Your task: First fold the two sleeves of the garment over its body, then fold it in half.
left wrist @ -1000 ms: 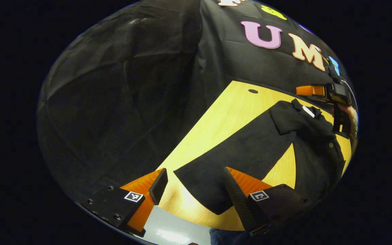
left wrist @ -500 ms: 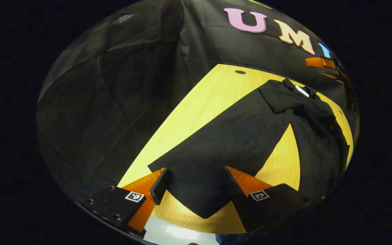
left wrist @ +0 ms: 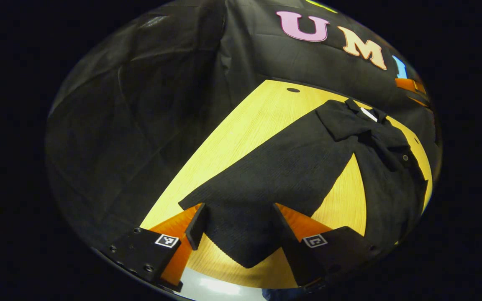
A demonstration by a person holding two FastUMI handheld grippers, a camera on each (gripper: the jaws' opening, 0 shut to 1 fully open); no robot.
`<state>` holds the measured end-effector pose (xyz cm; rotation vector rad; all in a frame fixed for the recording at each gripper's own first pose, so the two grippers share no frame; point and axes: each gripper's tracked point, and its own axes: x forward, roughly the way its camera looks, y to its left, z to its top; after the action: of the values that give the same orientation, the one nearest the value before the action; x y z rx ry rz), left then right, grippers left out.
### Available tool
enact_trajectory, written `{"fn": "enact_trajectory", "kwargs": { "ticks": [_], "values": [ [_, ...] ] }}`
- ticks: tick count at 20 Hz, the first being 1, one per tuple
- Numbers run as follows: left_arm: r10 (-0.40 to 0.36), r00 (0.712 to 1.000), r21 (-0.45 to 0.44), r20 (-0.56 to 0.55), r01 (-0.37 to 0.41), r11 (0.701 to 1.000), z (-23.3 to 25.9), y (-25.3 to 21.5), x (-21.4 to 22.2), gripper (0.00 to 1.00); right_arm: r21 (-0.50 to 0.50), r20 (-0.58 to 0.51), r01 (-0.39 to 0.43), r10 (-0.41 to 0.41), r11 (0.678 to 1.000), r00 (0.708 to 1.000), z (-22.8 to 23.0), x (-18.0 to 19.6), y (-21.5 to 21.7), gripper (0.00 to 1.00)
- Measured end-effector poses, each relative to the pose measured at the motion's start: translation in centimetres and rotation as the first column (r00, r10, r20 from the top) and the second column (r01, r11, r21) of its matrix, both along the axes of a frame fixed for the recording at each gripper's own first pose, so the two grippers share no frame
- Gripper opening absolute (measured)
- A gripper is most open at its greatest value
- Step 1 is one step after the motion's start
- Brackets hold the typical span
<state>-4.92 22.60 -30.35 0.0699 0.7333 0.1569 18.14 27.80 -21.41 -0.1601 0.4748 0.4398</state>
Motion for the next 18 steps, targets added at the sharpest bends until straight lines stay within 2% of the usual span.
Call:
{"fn": "enact_trajectory", "kwargs": {
  "ticks": [1, 5, 7, 11, 14, 18],
  "values": [
    [-0.020, 1.000, 0.003, -0.005, 0.021, 1.000, 0.1, -0.5, 0.2, 0.82, -0.005, -0.010, 0.002, -0.002, 1.000, 1.000, 0.0, -0.7, -0.6, 0.99],
    [-0.049, 0.999, 0.010, -0.017, 0.049, 0.999, 0.0, -1.8, 1.1, 0.29, -0.013, -0.010, 0.006, -0.006, 1.000, 1.000, 1.3, -3.4, -3.4, 0.99],
    [-0.071, 0.997, 0.049, -0.023, 0.072, 0.996, -0.1, -2.1, 0.8, 0.11, -0.011, -0.015, 0.016, -0.016, 1.000, 1.000, 1.8, -4.5, -4.5, 0.99],
    [-0.075, 0.997, 0.077, -0.004, 0.075, 0.994, 0.1, -1.9, 0.8, 0.05, 0.005, -0.006, 0.035, -0.035, 0.999, 0.999, 3.1, -6.1, -6.5, 0.99],
    [-0.052, 0.999, 0.055, -0.003, 0.052, 0.997, 0.1, -2.0, 0.9, 0.00, 0.010, -0.006, 0.046, -0.046, 0.999, 0.999, 3.4, -6.9, -7.8, 0.99],
    [-0.016, 1.000, 0.038, -0.017, 0.017, 0.999, 0.2, -2.1, 0.8, 0.00, 0.011, -0.014, 0.060, -0.060, 0.998, 0.998, 3.3, -7.6, -9.6, 0.99]
  ]
}}
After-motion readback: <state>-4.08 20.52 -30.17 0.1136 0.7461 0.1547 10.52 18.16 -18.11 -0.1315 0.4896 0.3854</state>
